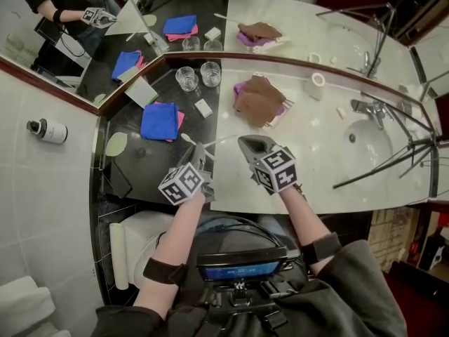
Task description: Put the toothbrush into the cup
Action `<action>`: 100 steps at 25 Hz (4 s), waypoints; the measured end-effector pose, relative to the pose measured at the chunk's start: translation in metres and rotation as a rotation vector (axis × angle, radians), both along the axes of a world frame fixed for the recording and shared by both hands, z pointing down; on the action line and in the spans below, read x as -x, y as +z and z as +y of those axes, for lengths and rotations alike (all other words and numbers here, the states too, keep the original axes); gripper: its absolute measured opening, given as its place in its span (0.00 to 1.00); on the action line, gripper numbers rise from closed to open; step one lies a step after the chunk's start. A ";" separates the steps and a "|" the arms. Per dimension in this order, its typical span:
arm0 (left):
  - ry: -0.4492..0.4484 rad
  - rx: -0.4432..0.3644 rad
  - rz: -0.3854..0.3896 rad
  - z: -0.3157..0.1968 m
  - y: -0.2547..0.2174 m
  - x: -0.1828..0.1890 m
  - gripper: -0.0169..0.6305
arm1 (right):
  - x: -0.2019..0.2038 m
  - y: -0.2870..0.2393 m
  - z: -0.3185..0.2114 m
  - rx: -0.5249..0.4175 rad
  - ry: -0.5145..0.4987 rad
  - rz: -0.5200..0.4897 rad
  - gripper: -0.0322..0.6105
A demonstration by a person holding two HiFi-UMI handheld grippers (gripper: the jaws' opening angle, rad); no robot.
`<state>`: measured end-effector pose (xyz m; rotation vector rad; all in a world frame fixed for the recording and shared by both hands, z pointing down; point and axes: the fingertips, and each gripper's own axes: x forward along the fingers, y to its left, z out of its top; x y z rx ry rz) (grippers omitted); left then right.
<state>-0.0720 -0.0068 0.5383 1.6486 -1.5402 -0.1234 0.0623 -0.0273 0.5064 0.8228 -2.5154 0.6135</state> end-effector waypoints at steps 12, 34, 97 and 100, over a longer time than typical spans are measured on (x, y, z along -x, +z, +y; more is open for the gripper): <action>-0.243 0.171 0.300 0.037 0.082 -0.005 0.06 | -0.010 0.011 0.014 0.021 -0.014 0.020 0.08; -0.476 0.344 0.564 0.047 0.165 -0.011 0.06 | -0.015 0.034 0.017 0.057 -0.048 0.084 0.08; 0.425 -0.185 -0.448 0.025 -0.046 0.105 0.03 | 0.036 0.040 0.033 0.076 0.154 0.049 0.08; 0.429 -0.191 -0.466 0.026 -0.047 0.105 0.03 | 0.035 0.040 0.033 0.078 0.146 0.052 0.08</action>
